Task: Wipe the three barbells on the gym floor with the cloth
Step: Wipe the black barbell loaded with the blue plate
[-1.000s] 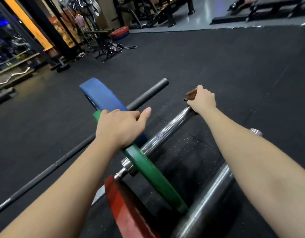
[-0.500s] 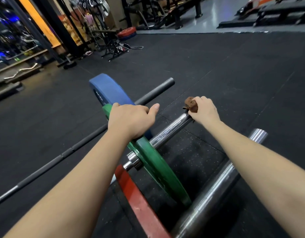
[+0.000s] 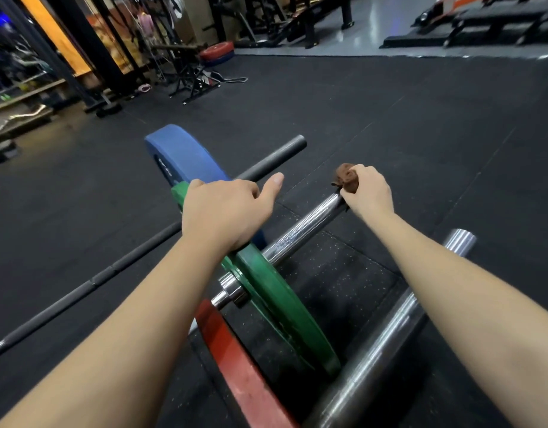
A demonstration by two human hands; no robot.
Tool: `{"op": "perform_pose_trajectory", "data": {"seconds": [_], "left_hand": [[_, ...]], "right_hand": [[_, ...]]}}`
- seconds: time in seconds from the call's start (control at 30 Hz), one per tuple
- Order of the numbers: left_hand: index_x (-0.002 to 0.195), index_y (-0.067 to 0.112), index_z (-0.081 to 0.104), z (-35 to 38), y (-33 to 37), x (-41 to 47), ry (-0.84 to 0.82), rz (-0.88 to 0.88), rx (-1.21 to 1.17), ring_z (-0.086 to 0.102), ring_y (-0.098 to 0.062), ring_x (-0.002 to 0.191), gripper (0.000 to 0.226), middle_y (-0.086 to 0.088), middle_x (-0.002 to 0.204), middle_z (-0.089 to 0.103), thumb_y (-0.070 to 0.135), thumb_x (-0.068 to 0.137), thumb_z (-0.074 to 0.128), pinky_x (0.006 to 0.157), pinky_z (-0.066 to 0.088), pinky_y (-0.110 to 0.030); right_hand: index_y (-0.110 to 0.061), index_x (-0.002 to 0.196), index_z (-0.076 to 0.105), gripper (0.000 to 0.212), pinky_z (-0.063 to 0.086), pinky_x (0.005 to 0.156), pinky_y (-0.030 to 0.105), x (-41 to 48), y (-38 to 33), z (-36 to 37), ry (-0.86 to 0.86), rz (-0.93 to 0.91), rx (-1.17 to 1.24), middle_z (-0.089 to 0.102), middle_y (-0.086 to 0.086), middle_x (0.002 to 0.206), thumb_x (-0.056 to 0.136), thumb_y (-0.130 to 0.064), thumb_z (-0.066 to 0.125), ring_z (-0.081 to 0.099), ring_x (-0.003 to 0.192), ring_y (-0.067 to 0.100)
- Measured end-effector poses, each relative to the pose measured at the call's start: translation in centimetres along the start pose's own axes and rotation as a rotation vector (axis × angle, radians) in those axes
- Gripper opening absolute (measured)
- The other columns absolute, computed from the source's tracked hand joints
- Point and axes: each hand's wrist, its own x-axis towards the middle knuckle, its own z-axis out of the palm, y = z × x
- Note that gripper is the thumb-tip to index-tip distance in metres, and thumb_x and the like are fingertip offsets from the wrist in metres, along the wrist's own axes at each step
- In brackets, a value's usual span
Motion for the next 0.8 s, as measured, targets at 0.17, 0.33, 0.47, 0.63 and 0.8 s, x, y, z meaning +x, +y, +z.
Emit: {"op": "perform_pose_trajectory", "data": {"seconds": [0.17,0.33,0.47,0.63,0.8], "left_hand": [[0.074,0.021,0.065,-0.2,0.2,-0.3,0.007,-0.007,0.000,0.056,-0.018,0.067,0.081,0.001,0.065,0.067,0.069,0.101,0.006,0.090,0.032,-0.039],[0.076,0.020,0.067,-0.2,0.1,-0.5,0.009,-0.001,-0.001,0.054,-0.016,0.065,0.081,0.000,0.066,0.068,0.067,0.102,0.006,0.086,0.028,-0.037],[0.075,0.019,0.067,0.2,-0.1,-0.2,0.021,0.002,-0.002,0.058,-0.019,0.067,0.083,0.001,0.069,0.070,0.068,0.101,0.005,0.086,0.028,-0.037],[0.081,0.023,0.070,-0.1,-0.4,0.5,-0.026,-0.030,-0.007,0.055,-0.018,0.069,0.082,0.001,0.073,0.070,0.069,0.101,0.005,0.088,0.030,-0.039],[0.082,0.023,0.070,-0.6,-0.5,0.4,-0.048,-0.063,-0.009,0.050,-0.015,0.069,0.081,0.001,0.080,0.073,0.068,0.101,0.006,0.088,0.033,-0.039]], "right_hand": [[-0.017,0.123,0.059,0.041,0.046,0.094,0.038,-2.1,-0.8,0.5,-0.079,-0.114,-0.003,0.059,0.005,0.119,0.088,-0.031,0.074,0.055,0.116,0.028],[-0.019,0.121,0.061,0.038,0.045,0.092,0.037,-0.6,-0.6,-0.4,-0.120,-0.117,0.000,0.060,0.005,0.116,0.087,-0.030,0.070,0.056,0.113,0.029],[-0.020,0.120,0.062,0.036,0.047,0.089,0.038,1.2,0.4,-0.8,-0.048,0.000,0.059,0.060,0.006,0.112,0.085,-0.029,0.064,0.059,0.109,0.033],[-0.019,0.122,0.060,0.038,0.046,0.089,0.037,0.4,-0.1,0.0,-0.038,-0.009,0.011,0.058,0.007,0.115,0.086,-0.030,0.068,0.058,0.110,0.033],[-0.016,0.121,0.059,0.040,0.047,0.089,0.035,-2.5,-1.9,1.2,-0.117,-0.165,-0.018,0.058,0.005,0.117,0.088,-0.033,0.073,0.058,0.112,0.027]]}}
